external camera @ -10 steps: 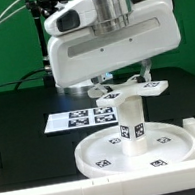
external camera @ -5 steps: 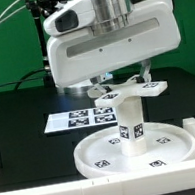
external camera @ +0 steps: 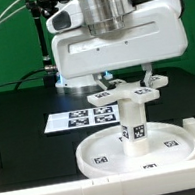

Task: Assemble round table

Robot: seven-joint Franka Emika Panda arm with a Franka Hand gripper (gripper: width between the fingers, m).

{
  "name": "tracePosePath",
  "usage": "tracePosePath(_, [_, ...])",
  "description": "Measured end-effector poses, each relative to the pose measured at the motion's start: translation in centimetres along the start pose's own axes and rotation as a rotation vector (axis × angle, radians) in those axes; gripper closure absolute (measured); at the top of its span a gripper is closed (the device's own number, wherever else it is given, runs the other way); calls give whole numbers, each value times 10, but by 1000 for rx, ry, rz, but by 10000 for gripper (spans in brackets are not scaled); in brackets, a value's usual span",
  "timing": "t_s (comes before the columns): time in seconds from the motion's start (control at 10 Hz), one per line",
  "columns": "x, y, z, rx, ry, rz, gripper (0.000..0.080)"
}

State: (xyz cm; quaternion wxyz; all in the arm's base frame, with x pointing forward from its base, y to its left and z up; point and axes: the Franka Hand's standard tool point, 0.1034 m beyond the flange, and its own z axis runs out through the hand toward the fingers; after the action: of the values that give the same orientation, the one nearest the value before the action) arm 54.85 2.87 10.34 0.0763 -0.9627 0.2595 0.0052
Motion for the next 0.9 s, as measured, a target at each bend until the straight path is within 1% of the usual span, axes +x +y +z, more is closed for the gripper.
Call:
tracePosePath(0.1, [0,1,0,4,12,45,351])
tracePosePath(0.2, [1,1,0,21,16,162,351])
tracePosePath(0.4, [0,0,0,36,29,339,351])
tracePosePath(0.9, [2,0,1,87,15,765,351])
